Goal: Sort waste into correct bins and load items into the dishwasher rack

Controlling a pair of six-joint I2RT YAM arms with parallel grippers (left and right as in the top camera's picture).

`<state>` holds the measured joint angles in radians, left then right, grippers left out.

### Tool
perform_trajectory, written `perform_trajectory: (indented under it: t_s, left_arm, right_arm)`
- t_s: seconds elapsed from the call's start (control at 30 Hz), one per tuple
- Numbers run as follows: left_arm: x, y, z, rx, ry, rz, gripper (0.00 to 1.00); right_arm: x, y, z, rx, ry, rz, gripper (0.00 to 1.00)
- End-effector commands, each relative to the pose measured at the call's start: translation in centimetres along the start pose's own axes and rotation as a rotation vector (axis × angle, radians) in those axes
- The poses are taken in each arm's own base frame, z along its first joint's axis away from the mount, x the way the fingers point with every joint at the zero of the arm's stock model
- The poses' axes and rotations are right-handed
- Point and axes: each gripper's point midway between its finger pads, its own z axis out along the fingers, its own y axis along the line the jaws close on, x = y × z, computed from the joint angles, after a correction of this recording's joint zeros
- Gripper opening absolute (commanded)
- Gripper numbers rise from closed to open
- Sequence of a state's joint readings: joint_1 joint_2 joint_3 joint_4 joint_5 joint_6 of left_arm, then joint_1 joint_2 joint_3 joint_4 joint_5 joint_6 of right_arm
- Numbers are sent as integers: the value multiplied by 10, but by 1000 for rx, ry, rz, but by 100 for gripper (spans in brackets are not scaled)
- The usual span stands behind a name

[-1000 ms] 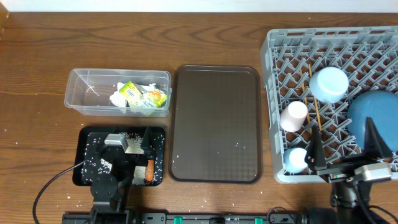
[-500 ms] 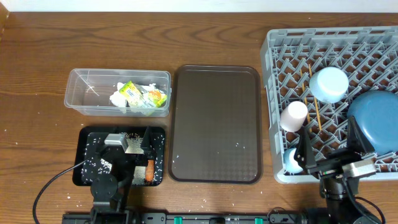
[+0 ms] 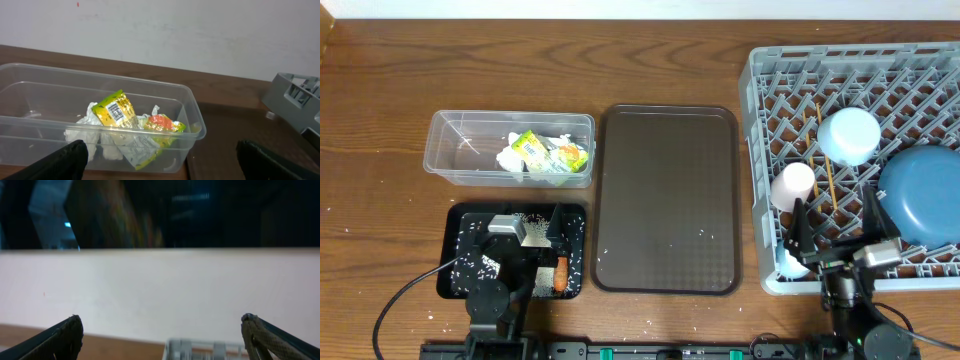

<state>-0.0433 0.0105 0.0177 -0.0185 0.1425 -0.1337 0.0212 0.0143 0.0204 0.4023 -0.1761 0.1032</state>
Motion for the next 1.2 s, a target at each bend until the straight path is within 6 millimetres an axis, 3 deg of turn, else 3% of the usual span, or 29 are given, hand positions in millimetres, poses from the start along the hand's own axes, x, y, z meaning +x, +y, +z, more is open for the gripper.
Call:
perform_trajectory:
  t_s: [0.0, 0.43, 1.17]
  left_arm:
    - [15, 0, 1, 5, 46, -1, 97]
    - [15, 0, 1, 4, 46, -1, 97]
    - [15, 0, 1, 4, 46, -1, 97]
  right_arm:
    - [19, -4, -2, 23, 59, 24, 99]
    - [113, -17, -27, 94, 457, -1, 99]
    - [115, -24, -29, 119, 469, -65, 99]
